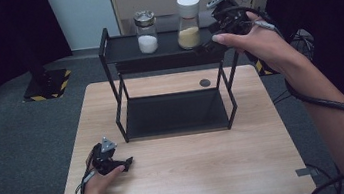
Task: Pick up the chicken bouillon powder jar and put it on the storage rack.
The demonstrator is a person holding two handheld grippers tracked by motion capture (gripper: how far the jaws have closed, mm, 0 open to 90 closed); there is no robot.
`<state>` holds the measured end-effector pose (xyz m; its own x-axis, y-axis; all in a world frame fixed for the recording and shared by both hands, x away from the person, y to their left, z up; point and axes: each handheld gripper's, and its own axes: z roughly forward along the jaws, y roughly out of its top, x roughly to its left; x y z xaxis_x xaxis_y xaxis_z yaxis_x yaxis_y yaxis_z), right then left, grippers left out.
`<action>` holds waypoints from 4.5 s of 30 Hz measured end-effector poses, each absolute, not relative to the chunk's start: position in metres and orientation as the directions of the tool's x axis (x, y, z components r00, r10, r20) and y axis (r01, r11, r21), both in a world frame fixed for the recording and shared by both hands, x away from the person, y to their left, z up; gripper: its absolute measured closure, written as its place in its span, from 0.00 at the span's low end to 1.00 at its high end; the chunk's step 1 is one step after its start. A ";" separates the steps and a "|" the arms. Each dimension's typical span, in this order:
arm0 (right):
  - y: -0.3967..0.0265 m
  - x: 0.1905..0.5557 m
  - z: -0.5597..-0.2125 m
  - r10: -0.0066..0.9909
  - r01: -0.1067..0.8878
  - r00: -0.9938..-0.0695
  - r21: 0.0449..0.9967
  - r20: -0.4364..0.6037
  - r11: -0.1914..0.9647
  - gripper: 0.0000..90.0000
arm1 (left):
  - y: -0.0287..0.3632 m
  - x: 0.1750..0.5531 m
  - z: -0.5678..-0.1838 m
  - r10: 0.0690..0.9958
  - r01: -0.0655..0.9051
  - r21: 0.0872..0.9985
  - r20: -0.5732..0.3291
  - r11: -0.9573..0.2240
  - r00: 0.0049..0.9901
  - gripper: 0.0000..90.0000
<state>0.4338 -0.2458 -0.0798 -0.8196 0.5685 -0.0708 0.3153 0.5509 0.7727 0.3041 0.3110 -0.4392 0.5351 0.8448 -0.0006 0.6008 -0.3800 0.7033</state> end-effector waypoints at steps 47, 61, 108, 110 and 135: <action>-0.224 0.407 -0.186 0.533 0.399 -0.846 0.654 -0.008 0.643 0.08 | 0.308 0.300 -0.440 0.847 0.600 0.706 -0.001 -0.376 0.531 0.00; -0.218 0.407 -0.225 0.529 0.424 -0.848 0.617 0.015 0.663 0.08 | 0.308 0.300 -0.440 0.847 0.602 0.704 -0.001 -0.376 0.531 0.00; -0.236 0.380 -0.319 0.507 0.449 -0.859 0.577 0.068 0.683 0.08 | 0.308 0.299 -0.440 0.847 0.601 0.705 -0.002 -0.377 0.532 0.00; -0.239 0.378 -0.325 0.506 0.449 -0.859 0.583 0.073 0.677 0.08 | 0.308 0.299 -0.440 0.847 0.601 0.705 -0.002 -0.376 0.532 0.00; -0.283 0.350 -0.383 0.545 0.483 -0.831 0.633 0.114 0.605 0.07 | 0.308 0.299 -0.440 0.847 0.602 0.705 -0.002 -0.376 0.531 0.00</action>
